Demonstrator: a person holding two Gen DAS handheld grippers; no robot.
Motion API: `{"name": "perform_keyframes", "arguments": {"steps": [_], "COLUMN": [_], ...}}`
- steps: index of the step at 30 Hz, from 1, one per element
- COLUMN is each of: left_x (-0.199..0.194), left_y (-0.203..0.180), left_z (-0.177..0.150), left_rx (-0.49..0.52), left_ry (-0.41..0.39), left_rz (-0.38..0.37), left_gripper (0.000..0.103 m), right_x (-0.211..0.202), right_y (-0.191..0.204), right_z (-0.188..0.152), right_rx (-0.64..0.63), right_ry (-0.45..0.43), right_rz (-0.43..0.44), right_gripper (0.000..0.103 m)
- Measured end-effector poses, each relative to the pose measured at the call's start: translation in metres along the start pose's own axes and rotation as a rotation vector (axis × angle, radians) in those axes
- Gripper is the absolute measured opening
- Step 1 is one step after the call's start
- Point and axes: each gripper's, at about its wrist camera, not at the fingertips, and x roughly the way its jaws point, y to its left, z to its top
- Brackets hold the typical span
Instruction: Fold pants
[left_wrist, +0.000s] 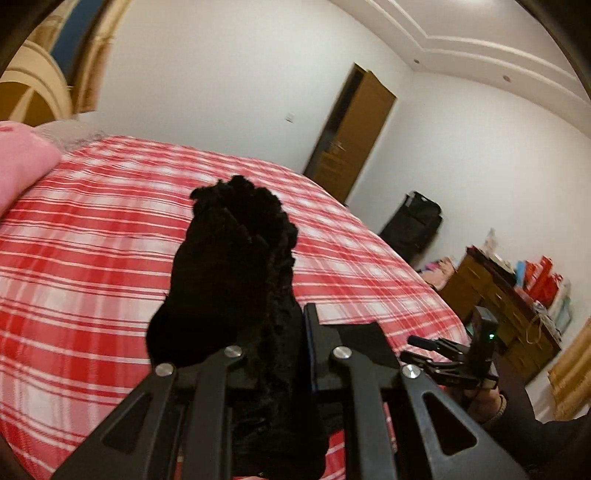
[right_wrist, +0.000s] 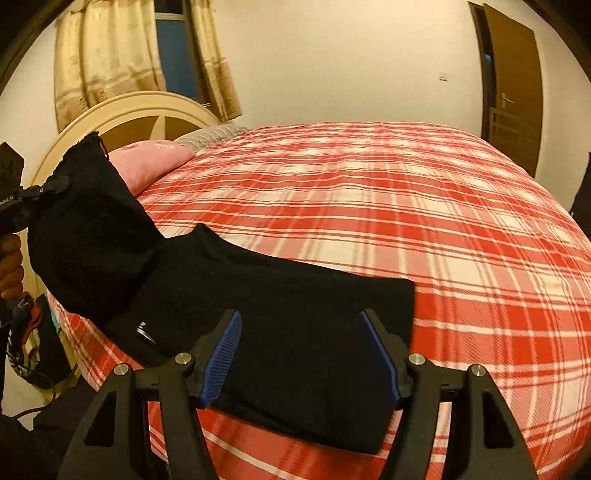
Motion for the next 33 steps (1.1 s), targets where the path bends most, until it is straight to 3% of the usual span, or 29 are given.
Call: {"name": "perform_keyframes", "arguments": {"steps": [12, 20, 25, 30, 33], "left_x": [0.066, 0.126, 0.161, 0.197, 0.195], "left_y": [-0.081, -0.131, -0.146, -0.160, -0.173], "left_z": [0.006, -0.021, -0.043, -0.065, -0.069], "left_rx": [0.108, 0.187, 0.225, 0.230, 0.244], "left_ry": [0.126, 0.260, 0.321, 0.353, 0.335], "left_rz": [-0.101, -0.126, -0.103, -0.110, -0.120], "left_gripper": [0.015, 0.014, 0.012, 0.008, 0.012], "right_x": [-0.010, -0.014, -0.011, -0.005, -0.003], "right_y": [-0.050, -0.079, -0.092, -0.100, -0.103], "right_z": [-0.021, -0.022, -0.024, -0.029, -0.031], "right_rx": [0.100, 0.215, 0.275, 0.322, 0.350], "right_ry": [0.002, -0.026, -0.029, -0.033, -0.037], "right_rz": [-0.032, -0.033, -0.037, 0.003, 0.070], "right_gripper": [0.067, 0.067, 0.067, 0.067, 0.067]}}
